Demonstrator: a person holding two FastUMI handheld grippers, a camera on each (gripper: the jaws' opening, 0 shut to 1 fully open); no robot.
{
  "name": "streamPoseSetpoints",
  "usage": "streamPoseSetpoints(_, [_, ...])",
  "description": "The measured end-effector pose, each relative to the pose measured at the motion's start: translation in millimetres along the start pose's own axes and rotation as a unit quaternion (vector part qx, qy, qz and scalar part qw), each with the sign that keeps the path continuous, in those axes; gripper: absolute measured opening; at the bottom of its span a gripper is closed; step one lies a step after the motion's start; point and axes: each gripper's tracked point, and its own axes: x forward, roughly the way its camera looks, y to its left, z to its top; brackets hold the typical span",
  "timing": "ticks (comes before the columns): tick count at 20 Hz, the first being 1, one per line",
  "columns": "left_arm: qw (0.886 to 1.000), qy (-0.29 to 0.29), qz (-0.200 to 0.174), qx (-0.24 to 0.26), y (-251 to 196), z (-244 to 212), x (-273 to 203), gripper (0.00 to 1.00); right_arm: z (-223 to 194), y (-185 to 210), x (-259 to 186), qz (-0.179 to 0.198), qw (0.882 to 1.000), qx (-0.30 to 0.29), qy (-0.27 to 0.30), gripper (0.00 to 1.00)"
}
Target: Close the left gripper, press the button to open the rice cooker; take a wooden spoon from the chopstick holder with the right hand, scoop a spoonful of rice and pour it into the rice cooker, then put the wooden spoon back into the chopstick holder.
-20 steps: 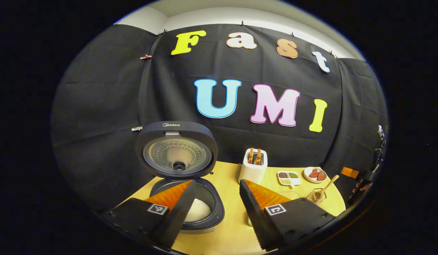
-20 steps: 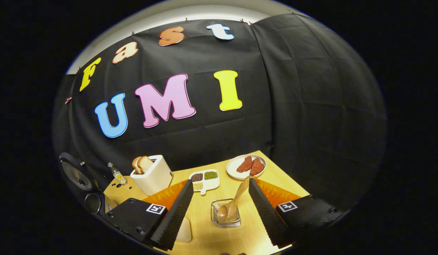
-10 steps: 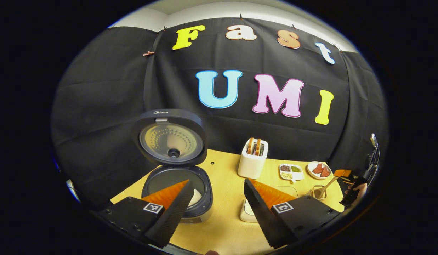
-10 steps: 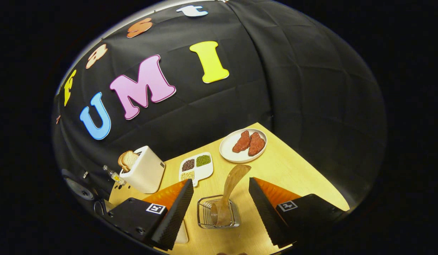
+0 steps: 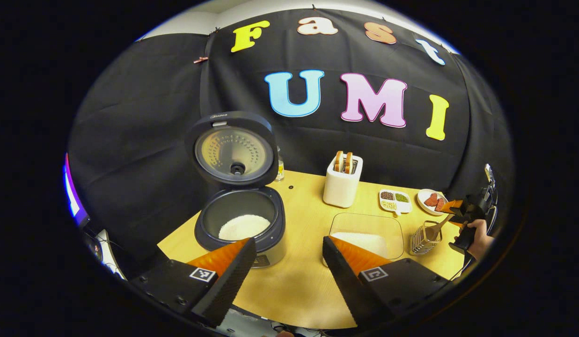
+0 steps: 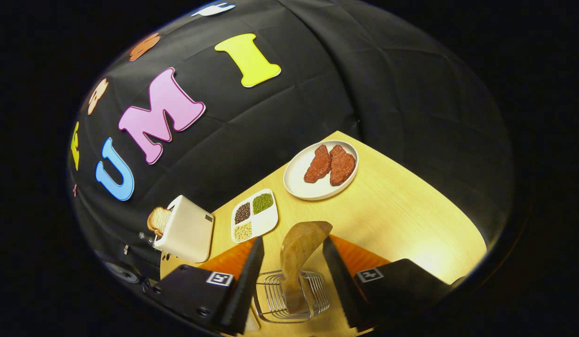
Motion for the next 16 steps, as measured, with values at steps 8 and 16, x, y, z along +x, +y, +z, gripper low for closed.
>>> streamPoseSetpoints(8, [1.0,0.003,-0.008,0.001,-18.8,-10.1,-5.6,0.96,-3.2,9.3,3.7,-0.004,1.0,0.01,0.006,0.23])
streamPoseSetpoints(16, [0.999,0.008,-0.023,-0.029,-6.8,-16.9,1.5,0.97,35.6,58.4,-53.6,0.05,0.996,-0.032,-0.071,0.17])
